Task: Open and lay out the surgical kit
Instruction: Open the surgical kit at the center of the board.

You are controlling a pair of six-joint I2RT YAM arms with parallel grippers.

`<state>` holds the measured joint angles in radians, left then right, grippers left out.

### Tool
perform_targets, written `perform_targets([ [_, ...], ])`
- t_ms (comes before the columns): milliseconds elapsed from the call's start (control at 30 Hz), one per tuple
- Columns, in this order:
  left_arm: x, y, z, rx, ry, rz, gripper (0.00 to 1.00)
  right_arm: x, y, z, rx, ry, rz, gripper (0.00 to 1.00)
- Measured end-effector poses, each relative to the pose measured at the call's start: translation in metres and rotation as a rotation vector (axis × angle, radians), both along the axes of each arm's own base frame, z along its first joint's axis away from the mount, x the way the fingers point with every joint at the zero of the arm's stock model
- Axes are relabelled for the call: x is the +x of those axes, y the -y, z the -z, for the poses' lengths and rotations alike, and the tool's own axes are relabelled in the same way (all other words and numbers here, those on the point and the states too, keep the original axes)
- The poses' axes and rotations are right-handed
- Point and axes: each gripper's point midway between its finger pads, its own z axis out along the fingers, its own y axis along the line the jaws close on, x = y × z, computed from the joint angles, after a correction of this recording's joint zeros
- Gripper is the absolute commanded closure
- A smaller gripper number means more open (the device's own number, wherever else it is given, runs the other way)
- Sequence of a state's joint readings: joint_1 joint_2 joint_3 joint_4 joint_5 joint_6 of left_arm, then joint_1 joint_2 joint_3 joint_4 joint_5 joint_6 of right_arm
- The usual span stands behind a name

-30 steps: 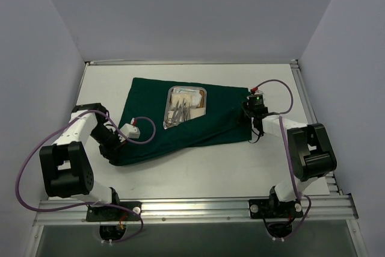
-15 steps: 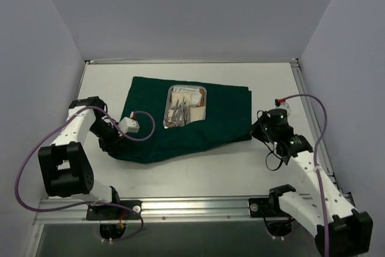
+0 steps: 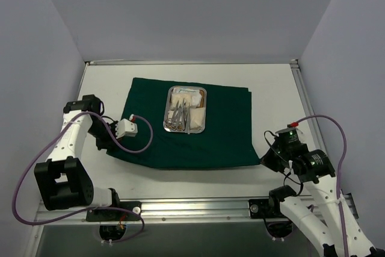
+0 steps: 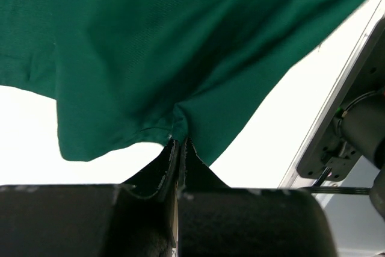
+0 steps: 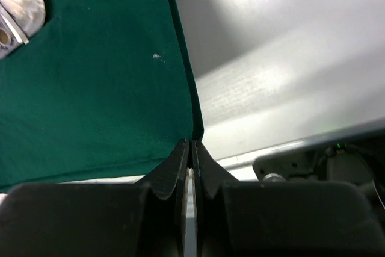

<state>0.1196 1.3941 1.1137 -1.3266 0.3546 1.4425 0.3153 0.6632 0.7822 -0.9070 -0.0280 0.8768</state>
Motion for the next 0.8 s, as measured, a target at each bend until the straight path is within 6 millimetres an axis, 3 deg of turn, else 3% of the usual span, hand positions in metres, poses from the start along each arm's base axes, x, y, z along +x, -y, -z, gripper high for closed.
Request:
perform_targets([
  [200,-0.005,-0.004,0.002,0.032,0.004,0.041,0.81,-0.031,0.005,0.005,-0.018,-0.114,-0.038,1.0],
  [400,-0.011,-0.008,0.004,0.076,-0.006,0.059,0.6,-0.047,0.007,0.007,-0.029,-0.162,-0.069,0.68],
  [533,-0.011,-0.016,0.002,0.111,-0.002,0.054,0.57,-0.048,0.009,0.0,-0.048,-0.173,-0.079,0.54],
  [667,0.009,-0.018,-0.015,0.094,0.037,0.022,0.45,-0.018,0.011,-0.033,-0.085,-0.075,-0.073,0.46],
  [733,0.036,-0.013,-0.032,0.05,0.068,-0.036,0.44,0.01,0.01,-0.043,-0.116,-0.014,-0.079,0.42],
  [800,0.073,-0.005,-0.049,-0.016,0.087,-0.148,0.44,0.042,0.008,-0.04,-0.162,0.01,-0.096,0.42],
])
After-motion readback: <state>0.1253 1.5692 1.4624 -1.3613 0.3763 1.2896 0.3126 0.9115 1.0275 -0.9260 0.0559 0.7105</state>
